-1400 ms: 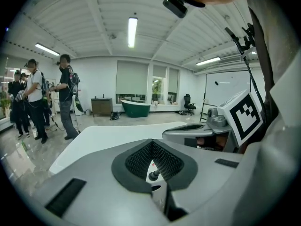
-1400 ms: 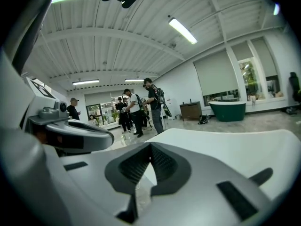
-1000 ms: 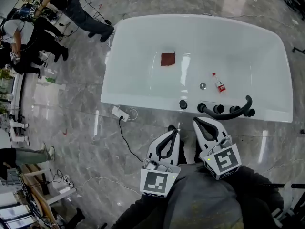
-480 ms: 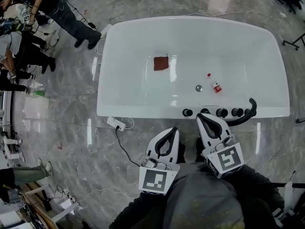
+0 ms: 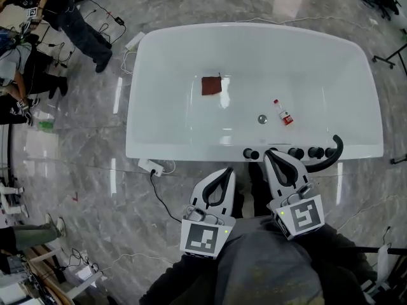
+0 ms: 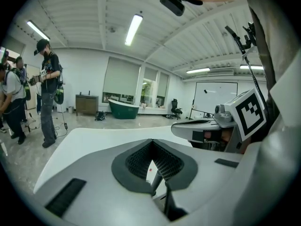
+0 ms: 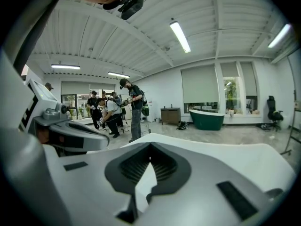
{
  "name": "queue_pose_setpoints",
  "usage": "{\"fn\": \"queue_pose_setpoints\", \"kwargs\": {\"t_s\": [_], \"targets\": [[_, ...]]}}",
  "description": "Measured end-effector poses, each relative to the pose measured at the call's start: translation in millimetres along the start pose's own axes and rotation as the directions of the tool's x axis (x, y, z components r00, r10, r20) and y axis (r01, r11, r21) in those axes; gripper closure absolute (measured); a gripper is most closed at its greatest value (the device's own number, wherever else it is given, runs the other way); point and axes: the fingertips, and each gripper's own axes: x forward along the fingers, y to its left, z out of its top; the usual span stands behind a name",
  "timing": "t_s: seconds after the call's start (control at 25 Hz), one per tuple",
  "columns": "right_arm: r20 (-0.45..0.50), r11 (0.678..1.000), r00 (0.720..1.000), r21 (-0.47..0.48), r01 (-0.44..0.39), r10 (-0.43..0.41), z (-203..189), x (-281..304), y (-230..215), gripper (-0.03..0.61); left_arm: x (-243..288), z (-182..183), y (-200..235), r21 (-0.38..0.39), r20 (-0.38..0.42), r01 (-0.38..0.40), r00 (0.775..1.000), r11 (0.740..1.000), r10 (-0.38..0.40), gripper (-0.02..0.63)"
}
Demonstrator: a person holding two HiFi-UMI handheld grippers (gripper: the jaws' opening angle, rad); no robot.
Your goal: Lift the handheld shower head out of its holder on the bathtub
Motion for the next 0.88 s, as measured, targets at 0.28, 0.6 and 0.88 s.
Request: {"fn": "queue_pose_setpoints", "kwargs": {"t_s": [0.28,0.6,0.88], "targets": [[0.05,0.997,0.996,0.009,-0.078,0.077,5,11,0,0.574,-2,2,1,0.013,-0.011,-0.072,0.997,0.997,0.072,0.612],[0.033,0.993,0.992,0.021,-0.119,0.118,-12,21,4,0.574,0,-18,3,0.015,-0.031,-0.11,0.993,0.994,0.11,0.612],[0.02,0.989,0.989,-0.028,-0.147,0.148,-62,34,7,0.452,7,-61,7,-0.009,-0.05,-0.132,0.99,0.991,0.131,0.612]]}}
